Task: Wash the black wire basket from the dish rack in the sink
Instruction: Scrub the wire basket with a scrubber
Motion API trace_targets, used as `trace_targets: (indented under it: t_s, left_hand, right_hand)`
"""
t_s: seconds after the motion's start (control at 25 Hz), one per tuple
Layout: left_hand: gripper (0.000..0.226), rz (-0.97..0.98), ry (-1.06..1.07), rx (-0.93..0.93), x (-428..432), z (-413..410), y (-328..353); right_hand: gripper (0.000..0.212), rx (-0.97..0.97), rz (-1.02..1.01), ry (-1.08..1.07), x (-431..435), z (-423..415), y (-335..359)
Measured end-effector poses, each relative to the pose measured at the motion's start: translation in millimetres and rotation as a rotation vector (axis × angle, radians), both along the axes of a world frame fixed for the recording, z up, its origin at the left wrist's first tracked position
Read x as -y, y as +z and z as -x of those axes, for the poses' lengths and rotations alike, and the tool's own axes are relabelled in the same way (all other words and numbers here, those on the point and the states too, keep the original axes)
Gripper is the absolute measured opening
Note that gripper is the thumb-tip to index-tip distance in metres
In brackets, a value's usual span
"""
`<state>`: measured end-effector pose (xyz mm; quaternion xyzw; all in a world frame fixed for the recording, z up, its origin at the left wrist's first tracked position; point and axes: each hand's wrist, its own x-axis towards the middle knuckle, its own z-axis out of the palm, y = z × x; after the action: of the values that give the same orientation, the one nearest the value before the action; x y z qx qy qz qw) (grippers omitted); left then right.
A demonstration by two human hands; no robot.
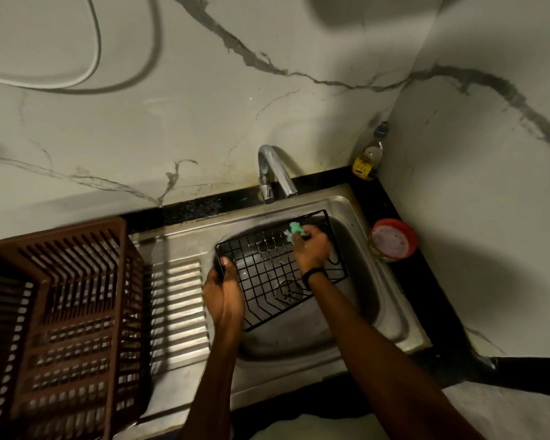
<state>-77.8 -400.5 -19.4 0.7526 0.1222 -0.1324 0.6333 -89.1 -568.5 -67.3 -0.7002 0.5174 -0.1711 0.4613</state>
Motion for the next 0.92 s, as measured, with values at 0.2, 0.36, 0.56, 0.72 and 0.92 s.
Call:
trace_targets:
  t_s: [0.2, 0.36, 0.56, 0.72, 0.92]
  left_hand:
    - [0.033, -0.095, -0.015, 0.050, 0.4, -1.8, -3.9]
    - [0.020, -0.047, 0.029, 0.060, -5.7, -0.3, 1.2]
    - [0.023, -0.091, 0.001, 0.092, -1.6, -1.7, -2.2]
    - [0.021, -0.076, 0.030, 0.102, -6.6, 0.0, 1.2]
    - [0.031, -0.183, -0.039, 0.161, -1.5, 3.4, 9.0]
  right_hand:
    - [0.014, 0.058, 0.164, 0.691, -50.2, 9.5, -3.1]
    - [0.019, -0.003, 0.108, 0.246, 2.3, 17.1, -13.3]
    - [0.012, -0.037, 0.255, 0.752, -44.6, 21.9, -18.5]
    - [0.011, -0.165, 0.221, 0.330, 1.0, 25.3, -18.3]
    - [0.009, -0.171, 0.312, 0.759, -32.7, 27.7, -19.2]
